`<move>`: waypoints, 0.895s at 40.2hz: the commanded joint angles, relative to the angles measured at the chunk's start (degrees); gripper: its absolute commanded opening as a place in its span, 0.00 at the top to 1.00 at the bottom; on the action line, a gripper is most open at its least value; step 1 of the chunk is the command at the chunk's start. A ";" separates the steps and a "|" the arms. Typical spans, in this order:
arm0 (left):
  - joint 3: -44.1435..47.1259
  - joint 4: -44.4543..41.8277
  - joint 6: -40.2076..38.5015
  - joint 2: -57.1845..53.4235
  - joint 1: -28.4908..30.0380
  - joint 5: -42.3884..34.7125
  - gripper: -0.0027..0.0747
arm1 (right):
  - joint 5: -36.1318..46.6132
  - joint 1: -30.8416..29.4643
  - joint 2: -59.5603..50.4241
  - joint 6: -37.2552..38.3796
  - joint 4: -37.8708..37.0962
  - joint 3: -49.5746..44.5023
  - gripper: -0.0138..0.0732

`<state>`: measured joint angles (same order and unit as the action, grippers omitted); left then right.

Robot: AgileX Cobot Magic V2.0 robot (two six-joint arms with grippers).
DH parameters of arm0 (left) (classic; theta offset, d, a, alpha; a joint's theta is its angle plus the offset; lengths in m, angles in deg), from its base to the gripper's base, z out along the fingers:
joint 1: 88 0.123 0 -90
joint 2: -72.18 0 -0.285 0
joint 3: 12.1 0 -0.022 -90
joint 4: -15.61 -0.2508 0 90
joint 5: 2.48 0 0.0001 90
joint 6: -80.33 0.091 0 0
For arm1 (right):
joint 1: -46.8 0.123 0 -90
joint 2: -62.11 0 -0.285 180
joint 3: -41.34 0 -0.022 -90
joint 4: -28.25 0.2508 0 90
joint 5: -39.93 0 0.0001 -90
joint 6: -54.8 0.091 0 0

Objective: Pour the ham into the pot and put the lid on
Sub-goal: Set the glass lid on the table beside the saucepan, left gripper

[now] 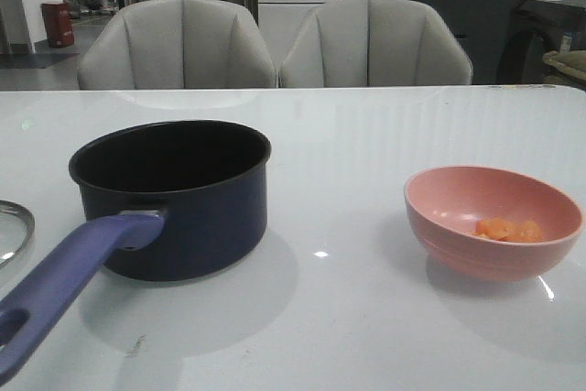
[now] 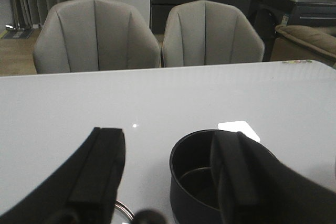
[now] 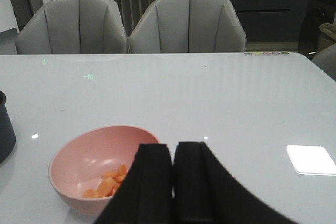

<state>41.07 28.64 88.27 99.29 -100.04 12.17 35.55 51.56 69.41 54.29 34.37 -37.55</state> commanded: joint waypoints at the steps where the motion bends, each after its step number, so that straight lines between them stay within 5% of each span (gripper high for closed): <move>1: 0.67 -0.46 -0.08 -4.59 -0.42 -0.73 0.44 | 6.07 -0.34 -1.12 -0.09 -0.68 -0.38 0.67; 10: 2.07 -2.25 -0.08 -13.87 -0.42 6.45 0.44 | 16.20 -0.22 -1.12 0.51 -0.15 0.70 0.67; 27: 3.57 -3.20 -0.08 -15.38 -0.42 5.62 0.56 | -7.88 -0.22 23.60 1.33 -0.02 23.62 0.67; 36: 3.57 -2.92 -0.08 -15.38 -0.42 5.62 0.66 | -7.94 -0.22 34.15 1.66 1.06 24.04 0.67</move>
<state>46.12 24.99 88.27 83.17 -100.04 22.68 23.55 51.56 100.71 55.64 34.50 -15.80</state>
